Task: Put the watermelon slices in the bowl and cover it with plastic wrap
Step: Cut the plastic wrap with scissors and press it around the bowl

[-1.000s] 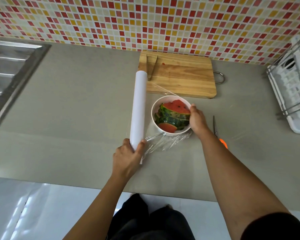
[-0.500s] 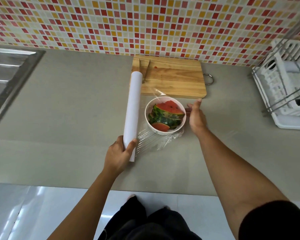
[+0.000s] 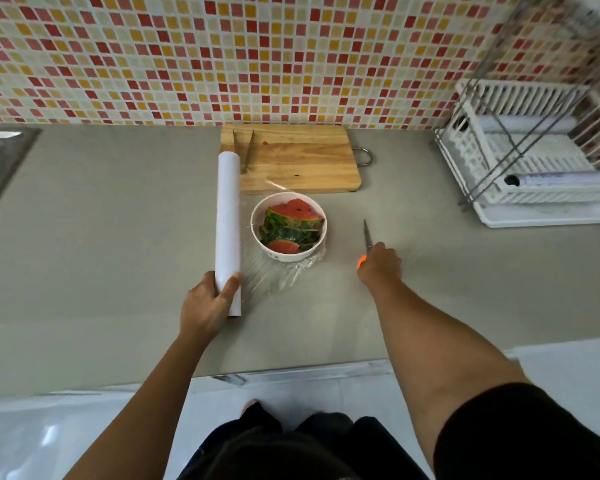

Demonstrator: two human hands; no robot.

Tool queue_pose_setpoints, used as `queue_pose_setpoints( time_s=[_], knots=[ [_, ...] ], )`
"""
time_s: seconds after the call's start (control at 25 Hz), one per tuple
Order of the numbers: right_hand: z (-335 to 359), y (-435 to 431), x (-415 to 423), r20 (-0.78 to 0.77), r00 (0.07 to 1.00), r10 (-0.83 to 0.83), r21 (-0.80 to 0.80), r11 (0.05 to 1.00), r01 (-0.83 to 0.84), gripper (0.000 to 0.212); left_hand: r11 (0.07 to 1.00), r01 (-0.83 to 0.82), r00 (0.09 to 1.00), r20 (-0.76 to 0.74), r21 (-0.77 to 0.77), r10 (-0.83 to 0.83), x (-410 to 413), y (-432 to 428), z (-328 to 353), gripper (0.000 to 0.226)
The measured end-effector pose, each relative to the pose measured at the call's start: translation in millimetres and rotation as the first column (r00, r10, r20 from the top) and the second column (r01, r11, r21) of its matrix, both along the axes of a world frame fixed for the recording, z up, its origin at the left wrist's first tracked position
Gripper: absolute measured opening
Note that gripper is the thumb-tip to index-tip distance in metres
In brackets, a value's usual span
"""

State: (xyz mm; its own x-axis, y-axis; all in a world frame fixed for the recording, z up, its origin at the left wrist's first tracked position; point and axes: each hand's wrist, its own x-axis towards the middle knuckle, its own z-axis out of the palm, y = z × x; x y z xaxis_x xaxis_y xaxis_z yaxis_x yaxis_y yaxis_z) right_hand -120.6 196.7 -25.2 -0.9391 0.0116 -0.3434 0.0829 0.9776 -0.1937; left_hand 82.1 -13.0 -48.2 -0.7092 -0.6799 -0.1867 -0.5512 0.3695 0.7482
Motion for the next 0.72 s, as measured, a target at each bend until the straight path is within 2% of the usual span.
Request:
queue_pose_setpoints(
  time_s=[0.12,0.2,0.28,0.36,0.44,0.56,0.64,0.72],
  knots=[
    [-7,2,-1,-0.086,0.996,-0.006,-0.008,1.000,0.005,0.029,1.000,-0.010,1.000,-0.010,0.026,0.010,0,0,-2,0.060],
    [-7,4,-1,-0.081,0.997,-0.021,-0.040,0.999,0.018,0.030,0.998,-0.012,1.000,-0.022,0.065,0.014,0,-1,-3,0.057],
    [-1,5,0,-0.097,0.994,-0.049,-0.145,0.989,0.035,0.032,0.995,-0.010,1.000,-0.028,0.099,0.013,0,-1,-4,0.056],
    [11,1,5,-0.173,0.984,-0.032,-0.354,0.935,-0.032,0.034,0.993,-0.011,0.999,-0.036,0.118,0.015,-1,-2,-5,0.057],
    [22,-8,23,-0.217,0.976,-0.035,-0.602,0.791,-0.106,0.035,0.991,-0.006,0.999,-0.036,0.132,0.011,0,-2,-7,0.060],
    [32,-31,65,-0.024,1.000,-0.012,-0.900,0.436,-0.016,0.031,0.985,-0.001,0.999,-0.038,0.170,0.008,0,-2,-9,0.061],
    [34,-48,88,0.077,0.994,0.074,-0.962,0.269,0.054,0.026,0.979,-0.009,0.998,-0.058,0.202,0.022,0,-3,-7,0.060],
    [36,-64,104,0.119,0.984,0.133,-0.975,0.203,0.090,0.024,0.976,-0.018,0.997,-0.067,0.216,0.033,-1,-4,-5,0.056]
  ],
)
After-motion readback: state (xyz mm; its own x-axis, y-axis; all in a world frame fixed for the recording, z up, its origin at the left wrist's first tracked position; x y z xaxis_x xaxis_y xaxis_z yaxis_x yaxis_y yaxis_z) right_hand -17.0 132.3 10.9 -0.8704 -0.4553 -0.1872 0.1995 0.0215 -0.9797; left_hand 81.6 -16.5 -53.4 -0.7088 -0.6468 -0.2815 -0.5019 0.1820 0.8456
